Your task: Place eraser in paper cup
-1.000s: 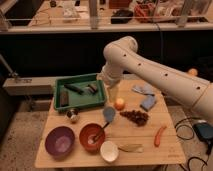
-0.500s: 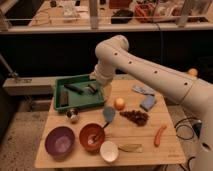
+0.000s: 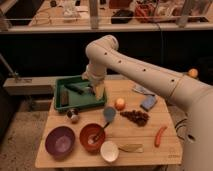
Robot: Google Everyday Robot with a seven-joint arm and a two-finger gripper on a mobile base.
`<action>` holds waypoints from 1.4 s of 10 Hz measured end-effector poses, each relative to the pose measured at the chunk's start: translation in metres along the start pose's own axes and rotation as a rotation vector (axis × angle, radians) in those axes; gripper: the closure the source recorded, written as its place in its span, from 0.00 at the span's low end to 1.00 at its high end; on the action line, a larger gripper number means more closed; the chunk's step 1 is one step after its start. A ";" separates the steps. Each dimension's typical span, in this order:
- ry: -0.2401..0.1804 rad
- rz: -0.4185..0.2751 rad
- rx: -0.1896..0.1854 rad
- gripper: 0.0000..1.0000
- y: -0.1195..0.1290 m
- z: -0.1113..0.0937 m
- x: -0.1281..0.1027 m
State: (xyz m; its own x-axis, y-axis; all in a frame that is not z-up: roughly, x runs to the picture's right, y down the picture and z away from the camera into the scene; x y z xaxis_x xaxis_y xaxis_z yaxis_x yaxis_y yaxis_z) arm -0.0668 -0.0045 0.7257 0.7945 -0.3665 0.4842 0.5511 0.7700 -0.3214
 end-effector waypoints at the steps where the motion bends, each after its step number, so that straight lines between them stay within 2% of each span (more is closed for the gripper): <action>1: -0.001 -0.008 -0.003 0.20 -0.002 0.001 -0.001; 5: -0.021 -0.042 -0.014 0.20 -0.025 0.022 -0.029; 7: -0.025 -0.049 -0.021 0.20 -0.028 0.028 -0.027; 11: -0.044 -0.067 -0.030 0.20 -0.047 0.053 -0.039; 14: -0.056 -0.072 -0.044 0.20 -0.052 0.074 -0.036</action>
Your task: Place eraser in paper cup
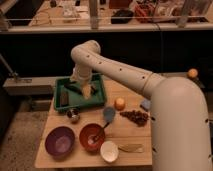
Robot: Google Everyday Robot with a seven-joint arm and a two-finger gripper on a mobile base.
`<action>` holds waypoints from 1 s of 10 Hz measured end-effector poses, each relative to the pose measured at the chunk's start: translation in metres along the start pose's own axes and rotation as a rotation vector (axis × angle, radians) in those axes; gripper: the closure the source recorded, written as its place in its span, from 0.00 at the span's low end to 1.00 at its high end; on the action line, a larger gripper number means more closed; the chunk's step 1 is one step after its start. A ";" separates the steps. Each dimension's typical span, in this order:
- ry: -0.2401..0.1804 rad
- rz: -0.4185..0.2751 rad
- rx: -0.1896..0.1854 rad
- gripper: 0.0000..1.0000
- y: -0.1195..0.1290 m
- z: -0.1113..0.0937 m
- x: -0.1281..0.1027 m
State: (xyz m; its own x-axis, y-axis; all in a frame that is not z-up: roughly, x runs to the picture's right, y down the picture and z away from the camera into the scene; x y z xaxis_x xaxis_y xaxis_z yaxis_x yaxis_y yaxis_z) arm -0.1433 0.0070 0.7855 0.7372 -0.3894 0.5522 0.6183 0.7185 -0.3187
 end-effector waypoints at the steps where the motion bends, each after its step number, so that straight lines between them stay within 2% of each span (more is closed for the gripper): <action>1: -0.005 -0.010 -0.004 0.20 -0.004 0.005 -0.004; 3: -0.016 -0.032 -0.016 0.20 -0.018 0.025 -0.013; 6: -0.021 -0.062 -0.044 0.20 -0.017 0.054 -0.009; 9: -0.027 -0.093 -0.059 0.20 -0.026 0.074 -0.026; 10: -0.026 -0.095 -0.059 0.20 -0.026 0.074 -0.026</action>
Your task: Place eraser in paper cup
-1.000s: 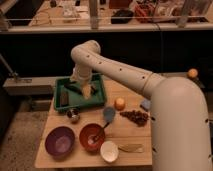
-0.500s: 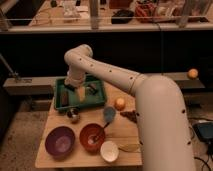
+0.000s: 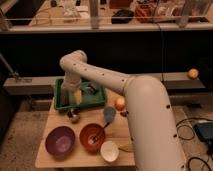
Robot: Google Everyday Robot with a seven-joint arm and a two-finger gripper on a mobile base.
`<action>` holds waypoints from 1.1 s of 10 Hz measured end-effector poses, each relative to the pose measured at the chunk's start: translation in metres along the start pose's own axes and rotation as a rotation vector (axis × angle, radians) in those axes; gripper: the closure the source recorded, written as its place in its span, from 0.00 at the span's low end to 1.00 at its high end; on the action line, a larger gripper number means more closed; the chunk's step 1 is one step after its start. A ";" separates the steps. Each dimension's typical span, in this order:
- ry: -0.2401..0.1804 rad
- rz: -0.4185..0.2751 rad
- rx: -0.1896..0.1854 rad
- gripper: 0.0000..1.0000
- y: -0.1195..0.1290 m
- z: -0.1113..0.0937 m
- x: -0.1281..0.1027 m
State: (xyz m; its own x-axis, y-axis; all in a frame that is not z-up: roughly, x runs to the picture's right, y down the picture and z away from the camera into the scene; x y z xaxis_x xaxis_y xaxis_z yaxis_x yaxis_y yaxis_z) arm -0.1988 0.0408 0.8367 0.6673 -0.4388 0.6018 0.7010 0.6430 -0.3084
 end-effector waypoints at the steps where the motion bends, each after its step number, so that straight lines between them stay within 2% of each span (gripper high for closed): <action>1: 0.000 0.003 0.006 0.20 0.000 0.000 0.004; 4: -0.007 -0.033 0.051 0.20 -0.013 0.008 0.028; 7: 0.002 -0.157 0.115 0.20 -0.025 0.016 0.049; 8: 0.026 -0.225 0.126 0.20 -0.029 0.018 0.052; 9: 0.069 -0.322 0.133 0.20 -0.033 0.025 0.055; 11: 0.110 -0.400 0.152 0.20 -0.036 0.032 0.056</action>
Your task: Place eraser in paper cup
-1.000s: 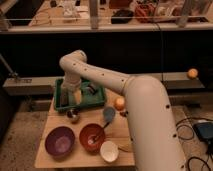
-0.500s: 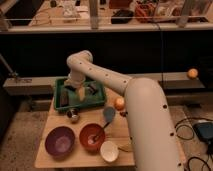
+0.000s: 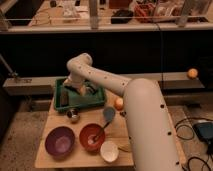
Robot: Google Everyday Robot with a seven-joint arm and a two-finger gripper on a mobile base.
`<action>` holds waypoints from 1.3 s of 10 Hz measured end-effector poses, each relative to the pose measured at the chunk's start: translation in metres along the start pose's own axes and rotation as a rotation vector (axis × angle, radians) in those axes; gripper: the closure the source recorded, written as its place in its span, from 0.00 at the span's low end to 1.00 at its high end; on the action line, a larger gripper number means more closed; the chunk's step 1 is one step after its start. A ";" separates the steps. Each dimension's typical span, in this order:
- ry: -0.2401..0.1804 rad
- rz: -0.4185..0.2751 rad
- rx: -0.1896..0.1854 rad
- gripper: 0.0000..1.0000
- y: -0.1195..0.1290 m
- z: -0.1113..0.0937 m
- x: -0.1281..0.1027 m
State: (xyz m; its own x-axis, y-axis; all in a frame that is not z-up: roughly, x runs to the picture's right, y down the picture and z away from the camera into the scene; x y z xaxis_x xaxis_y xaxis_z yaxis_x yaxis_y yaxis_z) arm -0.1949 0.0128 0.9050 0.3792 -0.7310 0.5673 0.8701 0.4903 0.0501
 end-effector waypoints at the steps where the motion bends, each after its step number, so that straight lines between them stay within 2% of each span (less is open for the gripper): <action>1: 0.018 -0.045 0.024 0.20 -0.001 0.005 0.002; 3: 0.037 -0.097 0.058 0.20 -0.008 0.012 0.004; 6: 0.033 -0.138 0.085 0.20 -0.019 0.025 0.004; 7: 0.028 -0.142 0.087 0.23 -0.020 0.029 0.004; 8: 0.018 -0.141 0.092 0.31 -0.021 0.035 0.005; 9: 0.007 -0.141 0.095 0.34 -0.021 0.040 0.005; 13: -0.035 -0.142 0.116 0.34 -0.024 0.052 0.002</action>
State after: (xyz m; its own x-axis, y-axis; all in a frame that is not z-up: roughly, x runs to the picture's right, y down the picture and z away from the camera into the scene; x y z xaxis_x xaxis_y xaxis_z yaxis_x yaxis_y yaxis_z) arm -0.2314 0.0240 0.9473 0.2421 -0.7807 0.5761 0.8710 0.4365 0.2254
